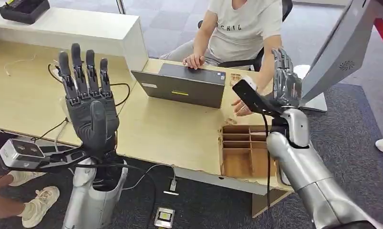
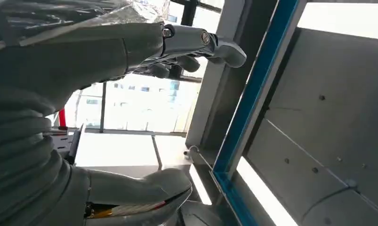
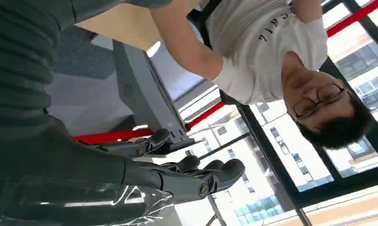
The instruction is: Pass the card to the sensor for recognition and then transmit it.
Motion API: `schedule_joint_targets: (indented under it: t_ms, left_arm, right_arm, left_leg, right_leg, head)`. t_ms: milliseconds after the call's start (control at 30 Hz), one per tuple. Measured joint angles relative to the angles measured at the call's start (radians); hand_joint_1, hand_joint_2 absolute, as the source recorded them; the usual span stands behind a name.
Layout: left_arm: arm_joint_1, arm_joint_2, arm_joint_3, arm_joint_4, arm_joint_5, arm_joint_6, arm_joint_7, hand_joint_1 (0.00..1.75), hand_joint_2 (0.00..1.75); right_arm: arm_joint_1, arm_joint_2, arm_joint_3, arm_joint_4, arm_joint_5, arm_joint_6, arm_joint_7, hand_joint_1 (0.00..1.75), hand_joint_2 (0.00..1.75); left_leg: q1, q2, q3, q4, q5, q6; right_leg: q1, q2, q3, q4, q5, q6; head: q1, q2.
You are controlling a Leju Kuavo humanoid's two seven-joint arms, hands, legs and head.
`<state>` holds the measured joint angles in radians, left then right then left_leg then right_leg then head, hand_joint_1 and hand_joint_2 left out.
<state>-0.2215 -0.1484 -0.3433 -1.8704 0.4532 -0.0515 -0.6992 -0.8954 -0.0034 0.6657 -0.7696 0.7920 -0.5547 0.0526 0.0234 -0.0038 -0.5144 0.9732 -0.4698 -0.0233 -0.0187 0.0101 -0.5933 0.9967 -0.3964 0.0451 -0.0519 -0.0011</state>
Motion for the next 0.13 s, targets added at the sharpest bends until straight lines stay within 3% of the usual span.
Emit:
schedule_joint_targets:
  t_ms: [133]
  left_arm:
    - [0.017,0.013,0.002,-0.019,-0.007,0.034,0.000,0.00,1.75]
  right_arm:
    - [0.164,-0.026,-0.012,-0.216,-0.173,-0.034,-0.100,0.00,1.75]
  left_leg:
    - [0.000,0.000,0.000,0.000,0.000,0.000]
  right_leg:
    - [0.000,0.000,0.000,0.000,0.000,0.000]
  head:
    - [-0.001,0.000]
